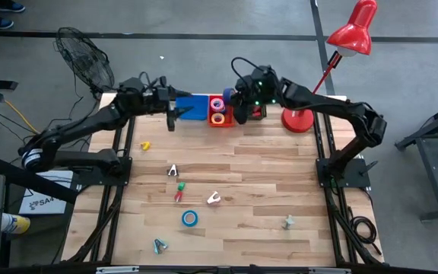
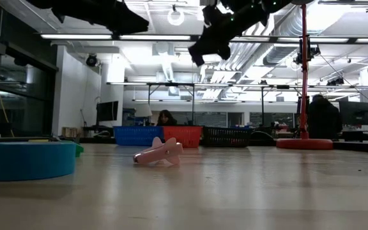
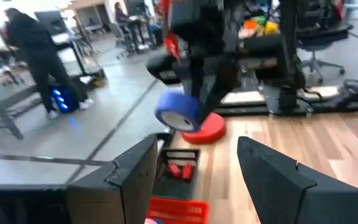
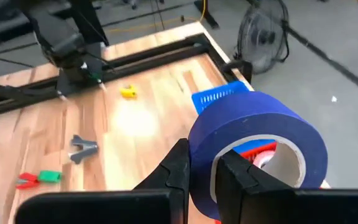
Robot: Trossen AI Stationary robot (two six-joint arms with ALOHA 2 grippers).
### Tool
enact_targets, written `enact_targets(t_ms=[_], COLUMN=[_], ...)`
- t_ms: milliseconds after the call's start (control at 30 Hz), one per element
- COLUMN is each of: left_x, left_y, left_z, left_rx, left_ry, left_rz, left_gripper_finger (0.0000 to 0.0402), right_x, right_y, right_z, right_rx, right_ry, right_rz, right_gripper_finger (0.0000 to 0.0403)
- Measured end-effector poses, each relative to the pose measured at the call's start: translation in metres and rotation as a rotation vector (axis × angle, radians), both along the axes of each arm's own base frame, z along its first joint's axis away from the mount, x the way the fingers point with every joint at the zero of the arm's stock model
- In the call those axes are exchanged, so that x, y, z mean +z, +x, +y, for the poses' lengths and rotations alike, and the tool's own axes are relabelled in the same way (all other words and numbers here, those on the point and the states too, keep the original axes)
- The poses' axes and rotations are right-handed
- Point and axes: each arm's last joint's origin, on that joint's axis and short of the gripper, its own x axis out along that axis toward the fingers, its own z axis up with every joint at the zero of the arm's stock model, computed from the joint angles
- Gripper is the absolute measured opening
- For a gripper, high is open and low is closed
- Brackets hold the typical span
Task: Pick and place Stapler, Stapler remover, tape
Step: Put the blue tape into the red basket
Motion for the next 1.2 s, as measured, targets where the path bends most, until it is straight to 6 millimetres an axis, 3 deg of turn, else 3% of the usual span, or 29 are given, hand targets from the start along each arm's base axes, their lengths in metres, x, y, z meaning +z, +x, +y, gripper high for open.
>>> enact_targets(t_ms=[200, 433, 600, 833, 1033, 1200], left_x=[0.003, 0.0, -0.004, -0.008, -0.011, -0.012], left_y=[-0.008, -0.008, -0.008, -0.009, -0.009, -0.01], left_z=[0.001, 0.0, -0.001, -0.001, -0.001, -0.001], left_rx=[0.02, 0.004, -0.003, -0.003, 0.003, 0.004], left_ry=[0.002, -0.018, -0.043, -0.072, -0.089, -0.101], left_rz=[-0.003, 0.027, 0.061, 0.096, 0.12, 0.128], left_gripper_finger=[0.022, 0.0221, 0.0221, 0.0221, 0.0221, 0.0221], right_x=[-0.016, -0.035, -0.047, -0.071, -0.095, -0.097], right_y=[0.02, 0.05, 0.069, 0.092, 0.098, 0.1], right_z=[-0.021, -0.037, -0.05, -0.064, -0.067, -0.069], right_rx=[0.066, 0.122, 0.044, -0.13, -0.197, -0.238], right_ry=[0.054, 0.134, 0.181, 0.394, 0.483, 0.478], right_rz=[0.098, 0.342, 0.473, 0.496, 0.55, 0.535], right_gripper_finger=[0.0034, 0.0034, 0.0034, 0.0034, 0.0034, 0.0034])
